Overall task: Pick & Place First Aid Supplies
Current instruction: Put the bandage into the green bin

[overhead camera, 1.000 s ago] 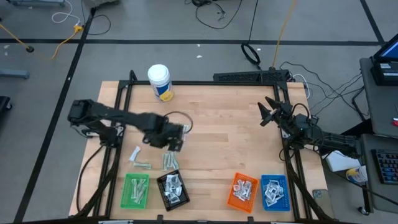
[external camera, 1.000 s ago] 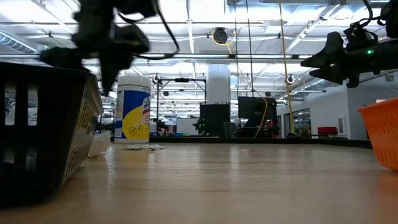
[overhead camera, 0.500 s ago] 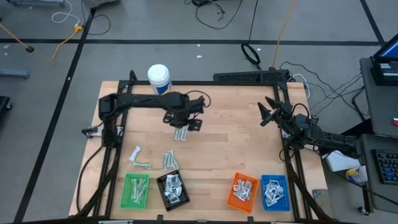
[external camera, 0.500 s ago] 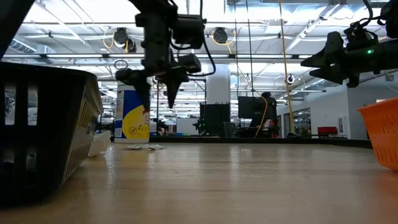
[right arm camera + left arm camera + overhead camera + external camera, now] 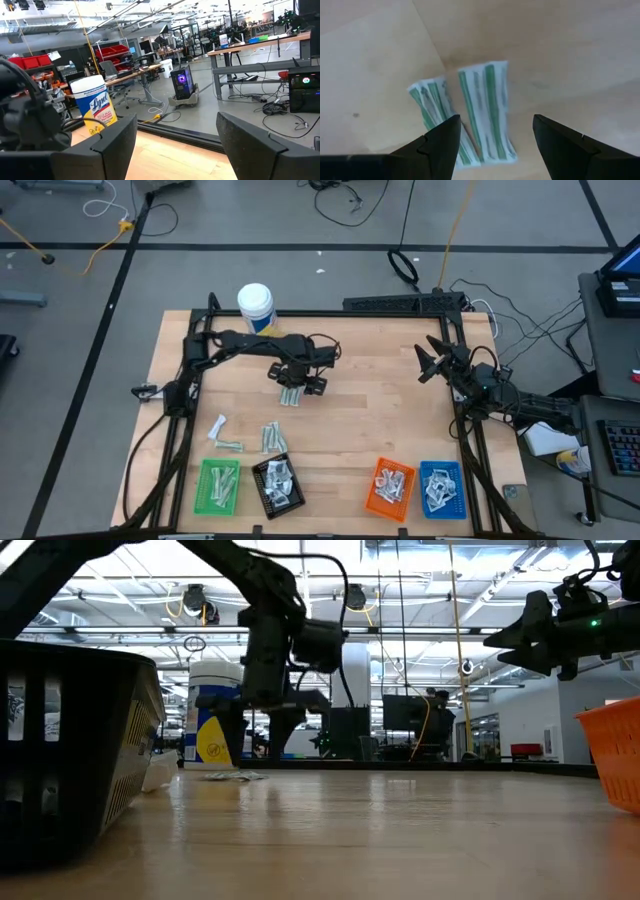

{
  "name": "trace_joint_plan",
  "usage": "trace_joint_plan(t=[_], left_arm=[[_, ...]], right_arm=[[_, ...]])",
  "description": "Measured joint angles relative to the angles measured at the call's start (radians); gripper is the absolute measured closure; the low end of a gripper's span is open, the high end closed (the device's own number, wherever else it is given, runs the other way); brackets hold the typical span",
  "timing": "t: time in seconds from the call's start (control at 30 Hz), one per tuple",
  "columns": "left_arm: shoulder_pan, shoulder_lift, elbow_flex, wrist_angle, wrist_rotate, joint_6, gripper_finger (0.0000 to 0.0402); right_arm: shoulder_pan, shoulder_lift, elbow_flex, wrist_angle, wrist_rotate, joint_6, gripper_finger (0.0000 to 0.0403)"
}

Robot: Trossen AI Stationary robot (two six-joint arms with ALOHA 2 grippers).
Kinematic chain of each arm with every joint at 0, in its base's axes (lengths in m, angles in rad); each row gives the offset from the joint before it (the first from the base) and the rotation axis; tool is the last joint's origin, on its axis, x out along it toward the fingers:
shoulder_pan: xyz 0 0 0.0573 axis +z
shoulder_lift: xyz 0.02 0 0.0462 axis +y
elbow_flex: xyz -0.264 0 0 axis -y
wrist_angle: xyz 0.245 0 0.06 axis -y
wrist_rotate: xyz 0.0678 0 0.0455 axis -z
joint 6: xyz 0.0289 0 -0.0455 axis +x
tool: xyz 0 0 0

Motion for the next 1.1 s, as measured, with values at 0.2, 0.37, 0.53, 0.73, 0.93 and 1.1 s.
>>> trace_joint_plan(t=[0.2, 0.37, 0.53, 0.73, 0.93, 1.1], left_arm=[[0.000, 0.030, 0.000, 0.018, -0.039, 0.016, 0.0149], [0.001, 0.030, 0.000, 0.076, -0.034, 0.031, 0.0155], [0.006, 0.031, -0.001, 0.077, -0.019, 0.032, 0.0208], [0.006, 0.043, 0.000, 0.078, -0.013, 0.068, 0.0299], [0.005, 0.044, 0.000, 0.085, 0.017, 0.129, 0.0388], [0.010, 0.046, 0.000, 0.093, 0.075, 0.158, 0.0397]], right_arm=[[0.000, 0.000, 0.000, 0.000, 0.000, 0.000, 0.0135], [0.000, 0.000, 0.000, 0.000, 0.000, 0.000, 0.0135], [0.000, 0.000, 0.000, 0.000, 0.000, 0.000, 0.0135], [0.000, 0.000, 0.000, 0.000, 0.000, 0.000, 0.0136], [0.000, 0.000, 0.000, 0.000, 0.000, 0.000, 0.0136], [0.000, 0.000, 0.000, 0.000, 0.000, 0.000, 0.0136]])
